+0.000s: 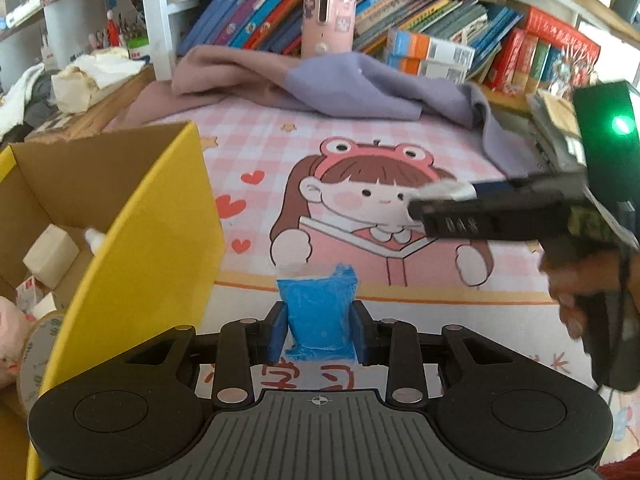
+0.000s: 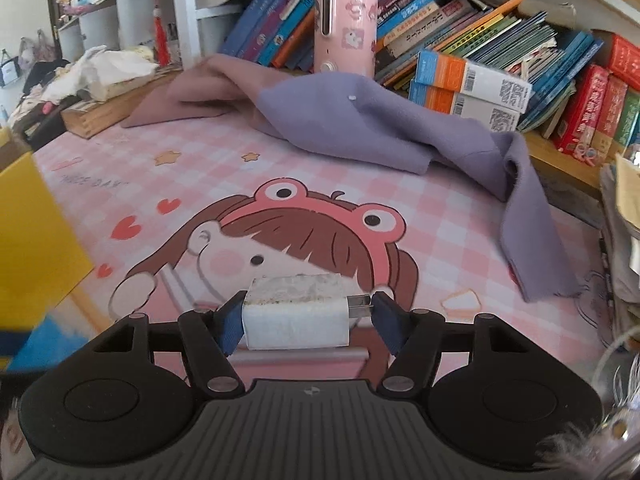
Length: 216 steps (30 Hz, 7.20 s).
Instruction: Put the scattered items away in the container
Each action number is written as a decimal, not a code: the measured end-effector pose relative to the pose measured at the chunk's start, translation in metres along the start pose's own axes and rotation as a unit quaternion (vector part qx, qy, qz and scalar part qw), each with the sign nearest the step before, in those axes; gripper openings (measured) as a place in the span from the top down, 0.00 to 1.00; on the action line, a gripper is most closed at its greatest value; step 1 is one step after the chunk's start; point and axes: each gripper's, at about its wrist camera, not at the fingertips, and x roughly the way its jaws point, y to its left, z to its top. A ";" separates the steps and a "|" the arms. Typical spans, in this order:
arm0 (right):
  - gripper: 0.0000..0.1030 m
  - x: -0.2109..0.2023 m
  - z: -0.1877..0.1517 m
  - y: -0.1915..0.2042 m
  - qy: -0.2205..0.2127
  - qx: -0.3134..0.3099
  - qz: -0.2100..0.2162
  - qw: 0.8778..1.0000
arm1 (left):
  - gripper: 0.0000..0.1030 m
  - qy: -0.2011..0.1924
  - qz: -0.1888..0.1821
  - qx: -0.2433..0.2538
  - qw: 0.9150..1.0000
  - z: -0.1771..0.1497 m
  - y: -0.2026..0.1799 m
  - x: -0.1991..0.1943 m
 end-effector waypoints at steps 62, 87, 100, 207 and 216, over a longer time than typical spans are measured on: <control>0.39 -0.226 -0.129 0.242 -0.031 0.050 -0.102 0.993 | 0.70 -0.105 -0.170 0.104 0.974 -0.124 0.114 -0.190; 0.39 -0.222 -0.132 0.337 -0.012 -0.047 -0.010 0.999 | 0.71 -0.093 -0.093 0.019 0.991 -0.169 0.200 -0.219; 0.39 -0.209 -0.125 0.359 -0.006 -0.077 0.031 0.997 | 0.71 -0.080 -0.061 -0.007 0.995 -0.173 0.228 -0.219; 0.07 -0.259 -0.153 0.335 -0.081 0.025 -0.150 0.985 | 0.09 -0.093 -0.036 0.049 0.994 -0.172 0.201 -0.218; 0.02 -0.266 -0.162 0.327 -0.068 0.047 -0.164 0.983 | 0.06 -0.098 -0.034 0.106 0.989 -0.178 0.182 -0.224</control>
